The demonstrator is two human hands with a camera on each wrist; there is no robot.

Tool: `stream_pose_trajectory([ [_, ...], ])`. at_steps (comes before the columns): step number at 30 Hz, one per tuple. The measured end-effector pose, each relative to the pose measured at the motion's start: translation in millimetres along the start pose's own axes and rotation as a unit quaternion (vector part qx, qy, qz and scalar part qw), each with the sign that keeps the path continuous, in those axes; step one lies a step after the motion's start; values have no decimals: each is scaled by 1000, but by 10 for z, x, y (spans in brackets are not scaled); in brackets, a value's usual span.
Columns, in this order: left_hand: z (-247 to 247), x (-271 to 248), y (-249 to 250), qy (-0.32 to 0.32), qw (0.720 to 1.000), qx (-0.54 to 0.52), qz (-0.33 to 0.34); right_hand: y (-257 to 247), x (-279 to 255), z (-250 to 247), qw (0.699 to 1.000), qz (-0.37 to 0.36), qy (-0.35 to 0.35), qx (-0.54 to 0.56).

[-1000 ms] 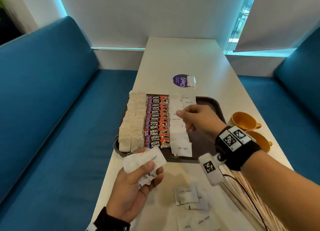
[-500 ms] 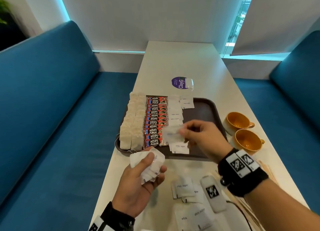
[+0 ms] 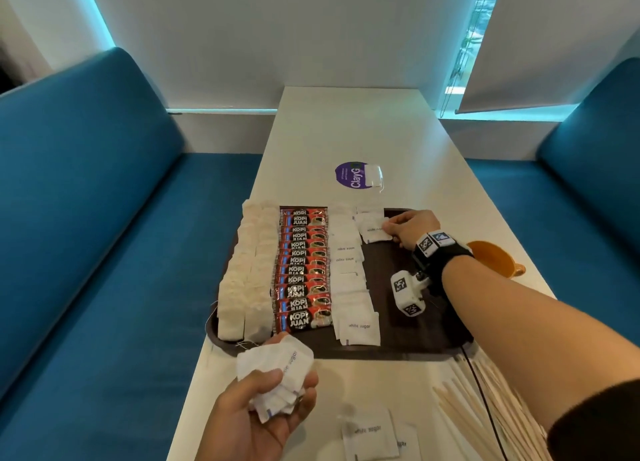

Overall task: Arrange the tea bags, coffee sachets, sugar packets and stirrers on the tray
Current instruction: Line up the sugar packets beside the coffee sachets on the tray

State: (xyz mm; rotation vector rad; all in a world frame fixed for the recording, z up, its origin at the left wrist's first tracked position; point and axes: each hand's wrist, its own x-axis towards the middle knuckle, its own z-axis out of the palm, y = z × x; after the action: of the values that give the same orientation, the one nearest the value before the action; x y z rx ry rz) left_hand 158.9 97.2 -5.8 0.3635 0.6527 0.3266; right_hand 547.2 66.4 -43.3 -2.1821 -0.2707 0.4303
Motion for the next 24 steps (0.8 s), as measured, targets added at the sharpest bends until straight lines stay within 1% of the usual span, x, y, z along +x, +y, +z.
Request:
stream_pose_trajectory([
  [3, -33, 16, 8, -6, 1000, -6, 0, -45, 80, 47, 998, -7, 8, -60],
  [6, -49, 10, -20, -15, 1000, 19, 15, -100, 37, 35, 996, -7, 21, -89],
  [9, -18, -65, -45, -31, 998, 47, 29, -207, -194, -56, 998, -24, 31, -48],
  [11, 22, -142, -45, -38, 996, 71, 42, -322, -518, -153, 999, -52, -3, 8],
  [13, 60, -225, -52, -46, 993, 96, 54, -430, -1043, -224, 991, -78, -68, 80],
  [14, 82, -264, -61, -46, 991, 109, 59, -463, -1362, -238, 982, -84, -110, 127],
  [16, 125, -331, -89, -31, 989, 132, 66, -433, -1969, -231, 952, -71, -203, 218],
  [17, 147, -363, -101, -21, 988, 138, 72, -395, -2236, -217, 938, -62, -245, 236],
  [18, 167, -392, -111, -12, 986, 144, 79, -341, -2463, -204, 930, -61, -276, 233],
  [19, 178, -412, -125, -3, 985, 150, 86, -284, -2649, -199, 928, -68, -294, 221],
  [20, 192, -435, -135, 3, 983, 157, 90, -225, -2789, -199, 928, -75, -296, 212],
  [22, 206, -472, -148, 9, 981, 169, 92, -128, -2962, -215, 932, -84, -283, 209],
  [24, 199, -484, -164, 7, 981, 172, 89, -80, -3014, -251, 936, -86, -273, 206],
])
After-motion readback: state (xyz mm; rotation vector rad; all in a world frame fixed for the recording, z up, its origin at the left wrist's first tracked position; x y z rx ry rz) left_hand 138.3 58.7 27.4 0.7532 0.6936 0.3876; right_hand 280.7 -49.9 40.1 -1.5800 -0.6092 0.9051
